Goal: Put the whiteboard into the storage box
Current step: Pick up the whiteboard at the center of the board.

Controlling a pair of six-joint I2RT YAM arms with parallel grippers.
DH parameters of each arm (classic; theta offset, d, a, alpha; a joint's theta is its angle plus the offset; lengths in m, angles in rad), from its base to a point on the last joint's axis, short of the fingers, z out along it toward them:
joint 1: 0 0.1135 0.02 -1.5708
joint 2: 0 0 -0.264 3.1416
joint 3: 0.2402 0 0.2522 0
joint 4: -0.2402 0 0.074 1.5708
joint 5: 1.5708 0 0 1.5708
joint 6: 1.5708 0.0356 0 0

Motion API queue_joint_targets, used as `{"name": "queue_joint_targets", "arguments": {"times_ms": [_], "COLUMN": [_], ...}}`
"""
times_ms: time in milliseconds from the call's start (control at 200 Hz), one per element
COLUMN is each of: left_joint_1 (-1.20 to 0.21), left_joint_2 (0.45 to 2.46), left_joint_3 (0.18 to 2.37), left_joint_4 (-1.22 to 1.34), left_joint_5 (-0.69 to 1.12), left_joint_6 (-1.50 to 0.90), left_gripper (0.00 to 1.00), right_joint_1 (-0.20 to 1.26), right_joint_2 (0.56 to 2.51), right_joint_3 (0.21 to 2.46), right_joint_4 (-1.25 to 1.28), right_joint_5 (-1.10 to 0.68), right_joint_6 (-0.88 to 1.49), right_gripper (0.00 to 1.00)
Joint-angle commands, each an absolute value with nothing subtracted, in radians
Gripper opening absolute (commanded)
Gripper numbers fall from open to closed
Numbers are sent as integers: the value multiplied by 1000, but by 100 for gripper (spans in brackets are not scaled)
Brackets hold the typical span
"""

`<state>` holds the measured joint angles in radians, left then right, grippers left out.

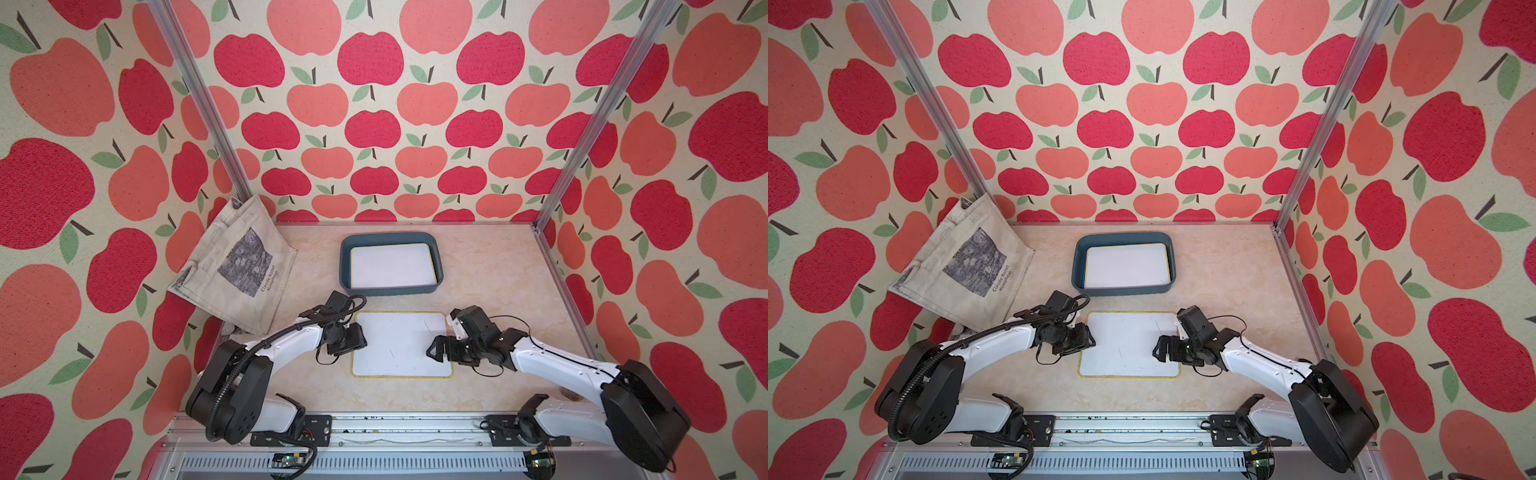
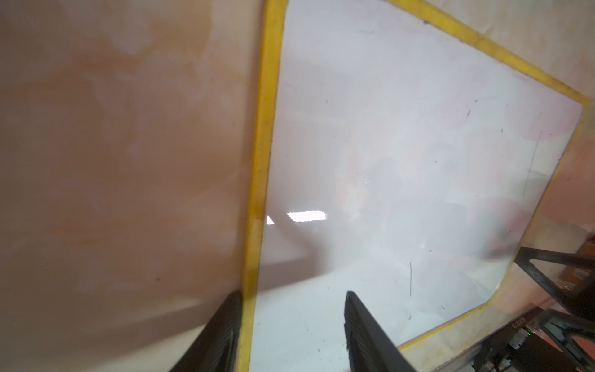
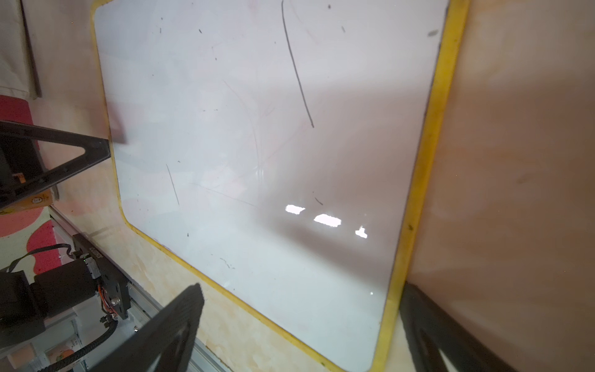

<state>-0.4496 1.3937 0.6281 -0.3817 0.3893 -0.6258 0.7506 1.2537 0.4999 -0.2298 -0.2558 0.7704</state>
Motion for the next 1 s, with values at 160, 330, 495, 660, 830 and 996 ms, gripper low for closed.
{"name": "queue_joint_targets", "arguments": {"times_ms": [160,330,495,660,830,996], "left_joint_1": [-419,-421,-448,-449,-449,-435], "left_joint_2": [1481,1479,1445,1380,1317,1329], "left_joint_3": [522,527,546,553,565,557], "left_joint_4": [-46,-29,-114,-167,-179,-105], "left_joint_5": [881,933,921,923,950,983], "left_joint_6": [-645,-666,-651,-649,-651,-699], "left_gripper": [54,53,51,46,43,42], "right_joint_1": [805,808,805,802,796,796], "right_joint_2": [1426,1422,1421,1420,1397,1367], "right_joint_3": [346,360,383,376,358,344], "right_joint_4": [-124,-137,-167,-170,-169,-158], "right_joint_5": [-376,-370,-351,-349,-342,-346], "right_joint_6": [834,825,809,810,811,822], "right_gripper": [99,99,99,99,99,99]}}
